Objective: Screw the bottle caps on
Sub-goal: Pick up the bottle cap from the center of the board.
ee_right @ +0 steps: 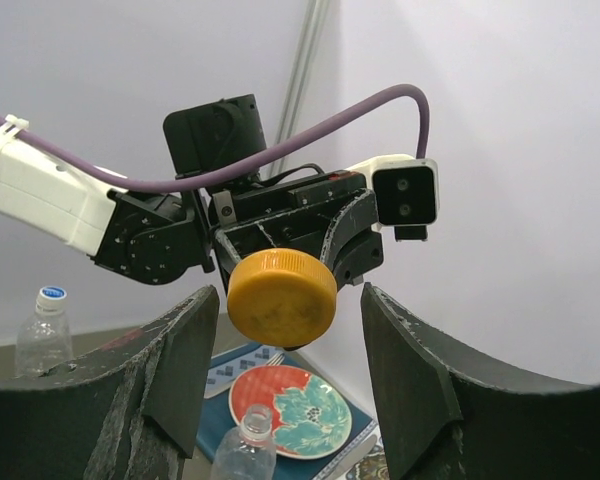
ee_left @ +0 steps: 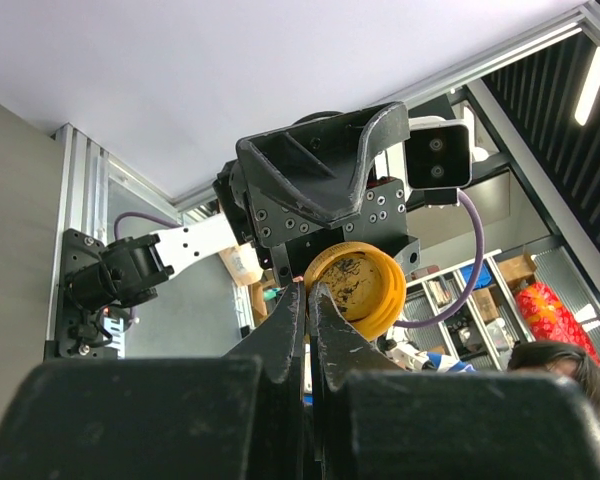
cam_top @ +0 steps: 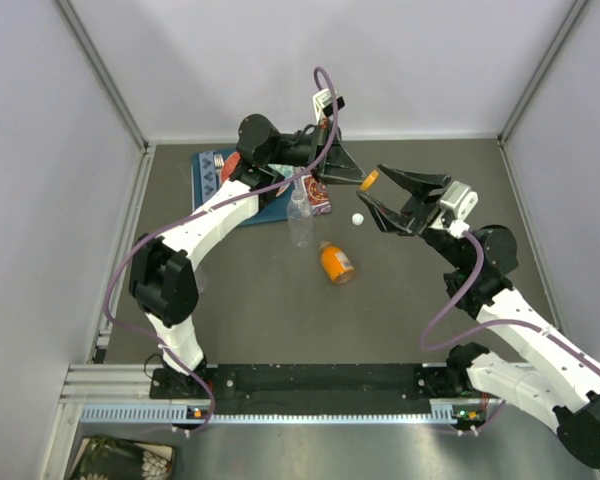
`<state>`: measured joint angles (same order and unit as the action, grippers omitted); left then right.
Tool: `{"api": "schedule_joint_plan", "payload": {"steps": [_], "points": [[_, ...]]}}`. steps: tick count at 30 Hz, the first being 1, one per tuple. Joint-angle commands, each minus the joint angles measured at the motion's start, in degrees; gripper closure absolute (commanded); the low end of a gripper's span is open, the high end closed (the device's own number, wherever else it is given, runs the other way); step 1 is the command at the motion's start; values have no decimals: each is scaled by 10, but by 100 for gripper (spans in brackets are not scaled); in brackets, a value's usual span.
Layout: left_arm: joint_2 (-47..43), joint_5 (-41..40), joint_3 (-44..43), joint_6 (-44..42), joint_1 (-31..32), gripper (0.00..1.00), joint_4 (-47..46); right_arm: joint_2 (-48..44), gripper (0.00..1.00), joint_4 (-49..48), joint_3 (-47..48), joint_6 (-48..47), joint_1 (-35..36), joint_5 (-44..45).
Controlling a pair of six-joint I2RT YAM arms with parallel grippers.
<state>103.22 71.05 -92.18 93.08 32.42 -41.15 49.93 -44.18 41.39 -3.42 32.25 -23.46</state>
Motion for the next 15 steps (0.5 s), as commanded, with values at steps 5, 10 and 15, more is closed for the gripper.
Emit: {"api": "schedule_joint_plan", "payload": {"steps": [5, 10, 15], "points": [[-29, -13, -4, 4, 4, 100, -39, 10, 41, -40, 14, 17, 9, 8], [-29, -16, -4, 6, 4, 100, -43, 16, 47, -53, 9, 26, 11, 19], [-31, -21, -1, 7, 4, 100, -42, 17, 50, -64, 3, 30, 13, 30]]}}
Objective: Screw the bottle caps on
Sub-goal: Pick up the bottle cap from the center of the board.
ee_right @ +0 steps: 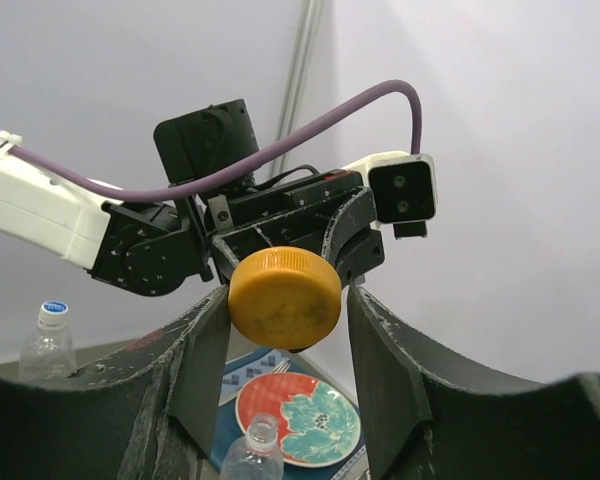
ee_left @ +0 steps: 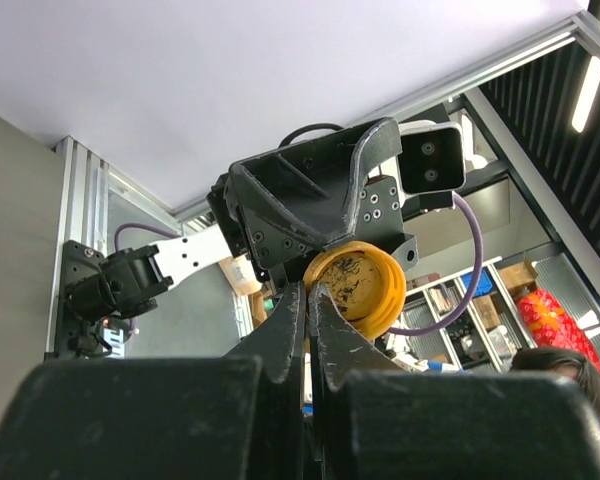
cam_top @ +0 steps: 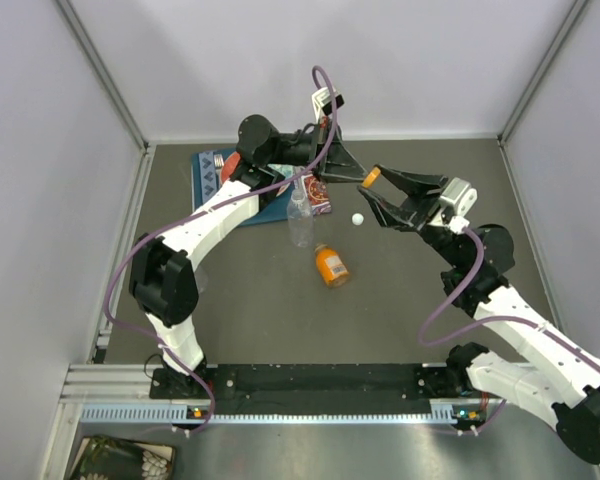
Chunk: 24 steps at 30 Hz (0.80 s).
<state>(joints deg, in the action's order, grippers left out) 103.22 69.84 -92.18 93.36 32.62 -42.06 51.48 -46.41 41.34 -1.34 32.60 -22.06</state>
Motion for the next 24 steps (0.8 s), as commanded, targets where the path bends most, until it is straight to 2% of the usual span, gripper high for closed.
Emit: {"api": "schedule_joint_plan", "payload": {"steps": [1, 19, 21, 22, 24], "points": [[-31, -9, -1, 2, 3, 100, -32, 1, 51, -44, 1, 10, 10, 17], [-40, -30, 8, -13, 4, 99, -16, -5, 66, -57, -20, 36, 22, 65], [-42, -27, 12, -20, 1, 92, -10, -8, 67, -53, -19, 35, 22, 65], [-43, -25, 14, -25, -2, 81, -6, -13, 67, -47, -17, 35, 21, 65], [-47, -21, 17, -48, -10, 66, 18, -28, 68, -13, -14, 28, 21, 65]]}}
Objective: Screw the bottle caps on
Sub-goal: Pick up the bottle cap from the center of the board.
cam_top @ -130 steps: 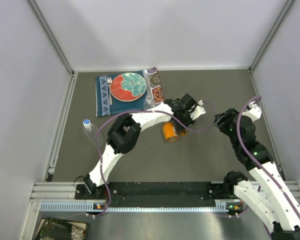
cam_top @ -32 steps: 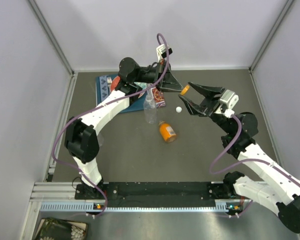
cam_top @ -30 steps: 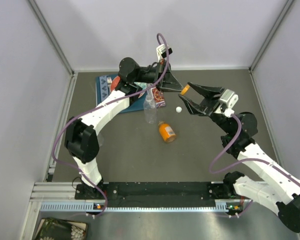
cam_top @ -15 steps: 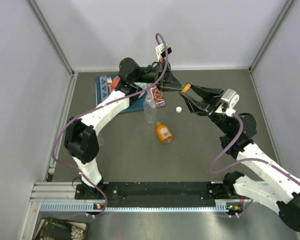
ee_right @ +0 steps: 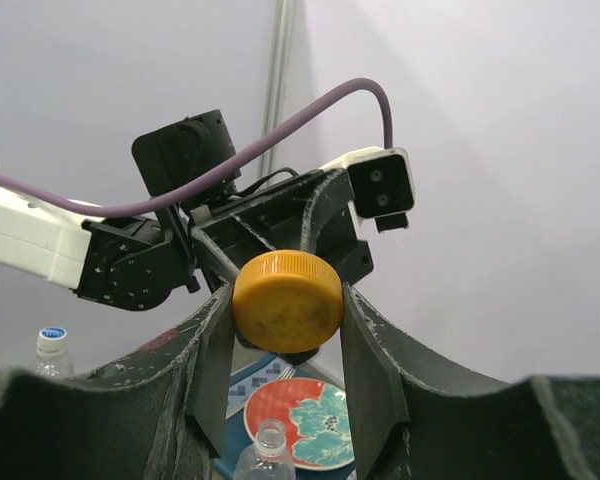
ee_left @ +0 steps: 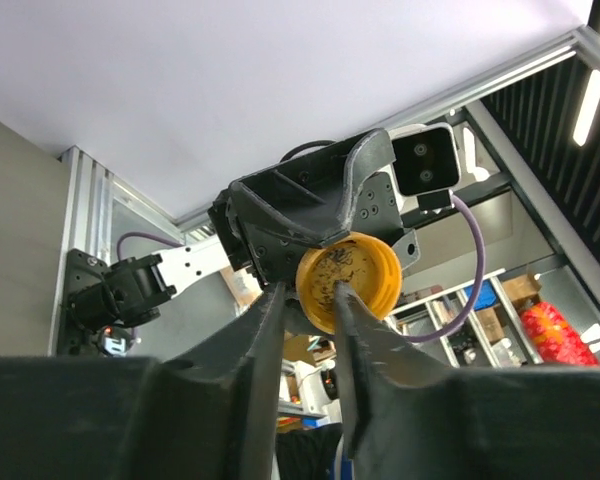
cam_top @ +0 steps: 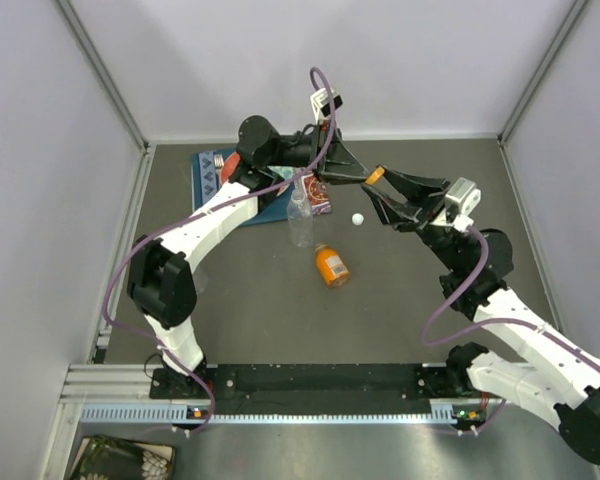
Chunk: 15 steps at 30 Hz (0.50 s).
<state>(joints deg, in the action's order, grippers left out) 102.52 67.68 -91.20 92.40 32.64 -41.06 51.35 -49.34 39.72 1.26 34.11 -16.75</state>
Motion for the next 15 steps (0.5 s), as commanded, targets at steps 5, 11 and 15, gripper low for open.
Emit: {"api": "schedule_joint_plan", "payload": {"steps": [5, 11, 15], "points": [[-71, 9, 28, -173, -41, 23, 178, -89, 68, 112, 6, -26, 6, 14], [-101, -133, 64, -616, -57, 17, 720, -186, 67, 224, 19, -41, 6, 45], [-77, -285, 82, -737, -53, 12, 877, -216, 67, 267, 37, -37, 6, 48]]}}
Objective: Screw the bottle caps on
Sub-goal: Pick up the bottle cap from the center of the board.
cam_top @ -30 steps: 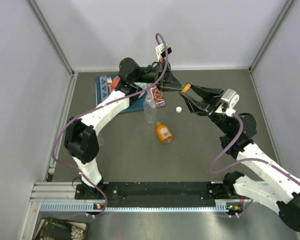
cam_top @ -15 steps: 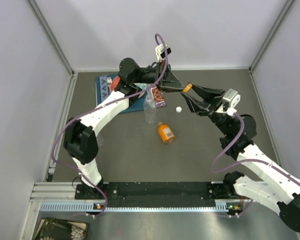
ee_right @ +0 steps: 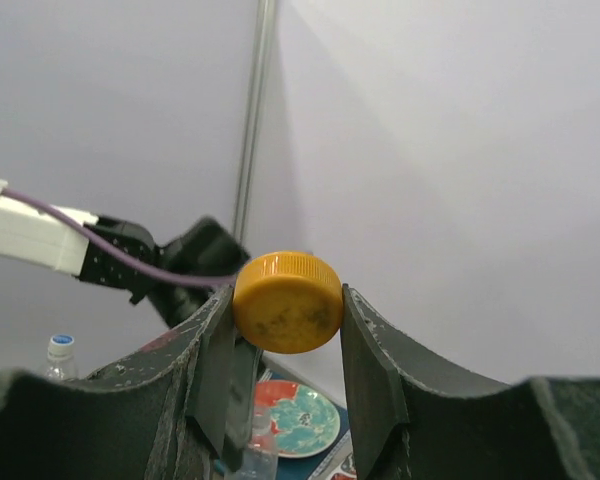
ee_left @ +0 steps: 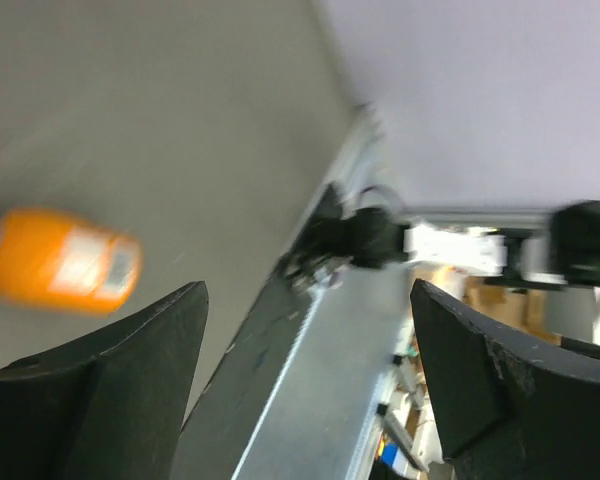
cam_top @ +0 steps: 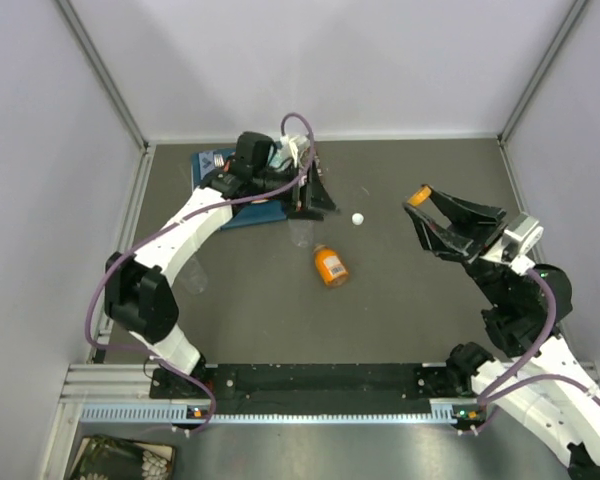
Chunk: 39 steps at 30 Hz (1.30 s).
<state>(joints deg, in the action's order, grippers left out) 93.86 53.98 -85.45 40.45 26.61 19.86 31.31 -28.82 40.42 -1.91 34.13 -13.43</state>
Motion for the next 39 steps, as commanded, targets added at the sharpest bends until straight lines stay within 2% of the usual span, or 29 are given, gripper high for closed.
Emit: {"api": "schedule_joint_plan", "payload": {"steps": [1, 3, 7, 12, 17, 20, 25, 34, 39], "points": [[9, -175, 34, -222, 7, 11, 269, -22, 67, 71, 33, -5, 7, 16], [13, -187, 46, -228, 13, 6, 275, -27, 66, 76, 34, -3, 6, 22], [40, -212, 57, -233, 48, 3, 285, -34, 66, 84, 40, 2, 6, 24], [89, -259, 24, -221, 108, 3, 295, -39, 66, 109, 50, -2, 7, 24], [106, -303, 8, -194, 138, 3, 295, -49, 66, 126, 54, -10, 6, 32], [93, -295, 26, -181, 143, 3, 286, -56, 66, 137, 53, -9, 6, 37], [92, -330, 33, -194, 139, 3, 281, -59, 66, 135, 51, -5, 6, 31], [199, -369, -103, -222, 145, 3, 299, -61, 66, 143, 49, 0, 6, 30], [203, -366, -84, -230, 156, 2, 303, -63, 65, 152, 51, -2, 6, 33]]}}
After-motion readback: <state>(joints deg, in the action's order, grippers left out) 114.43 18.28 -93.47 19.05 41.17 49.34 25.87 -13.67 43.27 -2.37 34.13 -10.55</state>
